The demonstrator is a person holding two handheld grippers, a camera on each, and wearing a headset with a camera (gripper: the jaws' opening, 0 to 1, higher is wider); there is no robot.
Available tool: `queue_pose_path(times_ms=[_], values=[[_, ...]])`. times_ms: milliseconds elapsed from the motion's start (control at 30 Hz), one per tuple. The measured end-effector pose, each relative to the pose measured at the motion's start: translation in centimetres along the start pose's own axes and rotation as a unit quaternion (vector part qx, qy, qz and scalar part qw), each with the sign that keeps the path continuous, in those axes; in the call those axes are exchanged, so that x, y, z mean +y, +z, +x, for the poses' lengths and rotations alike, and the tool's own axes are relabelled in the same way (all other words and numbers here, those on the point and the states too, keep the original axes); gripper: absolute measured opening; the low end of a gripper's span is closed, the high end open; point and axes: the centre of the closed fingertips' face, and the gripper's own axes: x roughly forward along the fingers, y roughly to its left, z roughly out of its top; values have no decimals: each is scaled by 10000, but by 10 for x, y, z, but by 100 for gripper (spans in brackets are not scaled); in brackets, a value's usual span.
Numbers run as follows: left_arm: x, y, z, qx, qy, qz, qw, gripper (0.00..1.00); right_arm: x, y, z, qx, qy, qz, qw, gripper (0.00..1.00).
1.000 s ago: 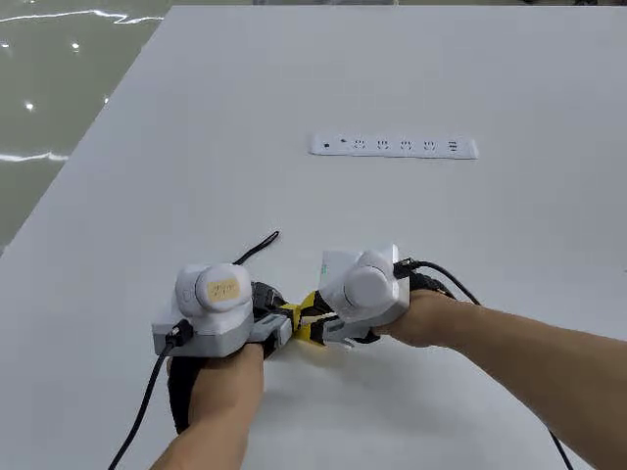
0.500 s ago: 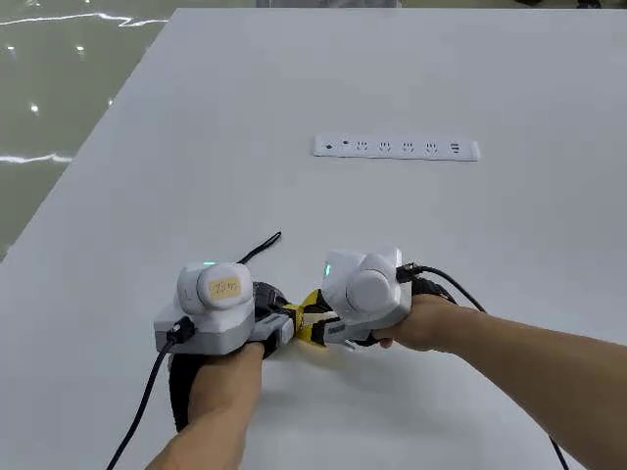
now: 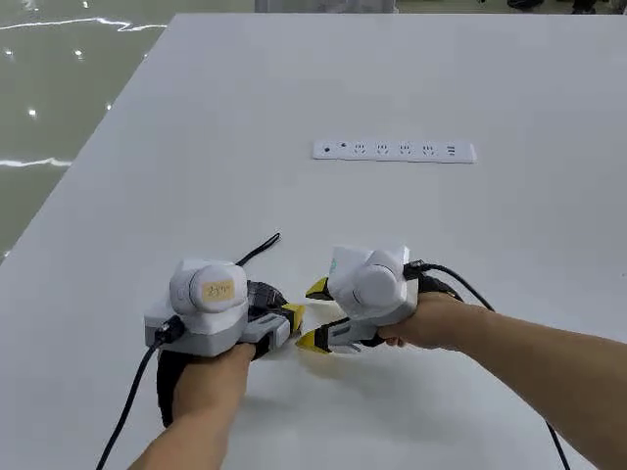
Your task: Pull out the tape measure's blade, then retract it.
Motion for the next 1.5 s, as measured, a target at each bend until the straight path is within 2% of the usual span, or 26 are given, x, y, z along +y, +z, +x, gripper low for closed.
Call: queue_pose_path(times_ms=[33,167,233,300,367,500,633,700,767,800,867,933,1033,1100,1200,1400,1500], values=[[-1,0,-1,-4,-28,113,9999,77,0,0,-2,-20,-20,12,10000,46],[-8,3,-1,-53,-267,208,9994,81,-3,-4,-11,-49,-150,273,9995,56],[-11,1,-1,9,-433,395,9983,81,-5,-7,-18,-18,-301,335,9990,61],[-13,1,-2,18,-515,529,9973,82,-9,-8,-27,-136,-511,609,9967,65],[-15,1,-3,21,-593,606,9964,84,-9,-10,-32,-170,-558,723,9957,71],[-21,0,-5,52,-843,907,9923,89,-10,-17,-47,-196,-745,847,9934,79],[-29,-1,-8,76,-1186,1147,9863,93,-8,-26,-61,-259,-878,1131,9894,88],[-31,1,-10,15,-1277,1258,9838,93,-8,-29,-68,-277,-949,1163,9883,90],[-31,2,-13,-29,-1312,1377,9818,95,-10,-30,-75,-346,-1071,1244,9858,93],[-31,2,-14,-41,-1369,1418,9804,96,-12,-28,-80,-449,-1149,1375,9828,95],[-31,2,-14,-47,-1444,1452,9788,98,-13,-28,-87,-528,-1226,1450,9804,96],[-29,3,-18,-80,-1522,1494,9770,99,-16,-28,-97,-636,-1394,1583,9754,97],[-28,4,-21,-83,-1587,1532,9753,100,-17,-32,-107,-648,-1528,1645,9723,98],[-26,5,-26,-115,-1650,1573,9736,100,-18,-34,-116,-749,-1642,1772,9675,98],[-24,5,-30,-78,-1669,1599,9729,100,-15,-40,-125,-770,-1720,1816,9652,99],[-22,8,-39,-220,-1798,1627,9699,100,-7,-51,-141,-752,-1847,1937,9606,100],[-25,8,-44,-267,-1946,1552,9682,100,-4,-55,-149,-779,-1930,1990,9576,100]])
